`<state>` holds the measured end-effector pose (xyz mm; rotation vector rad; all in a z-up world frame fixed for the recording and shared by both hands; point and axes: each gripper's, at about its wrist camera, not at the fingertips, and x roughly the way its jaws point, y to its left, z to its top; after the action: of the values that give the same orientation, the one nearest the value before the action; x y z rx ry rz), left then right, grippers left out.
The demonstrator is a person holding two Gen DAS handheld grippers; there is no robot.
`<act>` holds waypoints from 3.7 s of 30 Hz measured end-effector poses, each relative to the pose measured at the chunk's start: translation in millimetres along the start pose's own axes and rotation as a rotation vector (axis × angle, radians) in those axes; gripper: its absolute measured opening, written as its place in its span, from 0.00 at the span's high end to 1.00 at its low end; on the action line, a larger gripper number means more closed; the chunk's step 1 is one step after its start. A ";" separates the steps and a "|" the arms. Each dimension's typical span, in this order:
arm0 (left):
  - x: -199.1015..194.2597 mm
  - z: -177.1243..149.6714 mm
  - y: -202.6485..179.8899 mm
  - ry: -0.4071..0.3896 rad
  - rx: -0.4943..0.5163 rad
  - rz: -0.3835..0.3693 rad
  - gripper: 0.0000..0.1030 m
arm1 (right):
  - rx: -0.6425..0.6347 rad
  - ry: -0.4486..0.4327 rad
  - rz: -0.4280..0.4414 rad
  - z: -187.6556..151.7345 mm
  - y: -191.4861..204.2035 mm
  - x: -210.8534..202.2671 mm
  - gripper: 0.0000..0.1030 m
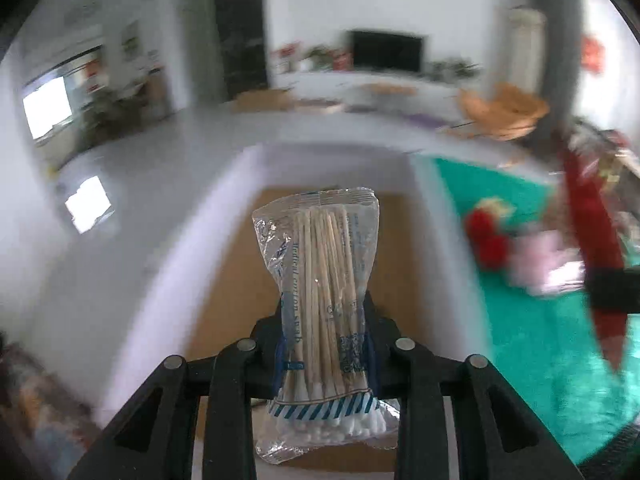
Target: Organize soft objects
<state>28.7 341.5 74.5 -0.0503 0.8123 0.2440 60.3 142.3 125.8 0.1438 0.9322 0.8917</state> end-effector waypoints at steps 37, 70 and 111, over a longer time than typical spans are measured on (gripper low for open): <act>89.9 -82.1 -330.7 0.126 0.347 -0.388 0.02 | 0.282 -0.106 -0.854 -206.0 -293.0 -108.1 0.22; 123.2 -89.8 -328.4 0.129 0.325 -0.346 0.00 | 0.282 -0.100 -0.844 -206.3 -292.8 -105.4 0.17; 85.5 29.7 -260.6 0.172 0.056 -0.412 0.00 | 0.283 -0.100 -0.843 -206.4 -292.4 -105.7 0.17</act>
<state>167.6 109.5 20.3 -0.1860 0.9596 -0.1741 53.0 -175.0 -70.3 0.0258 0.9039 -0.0273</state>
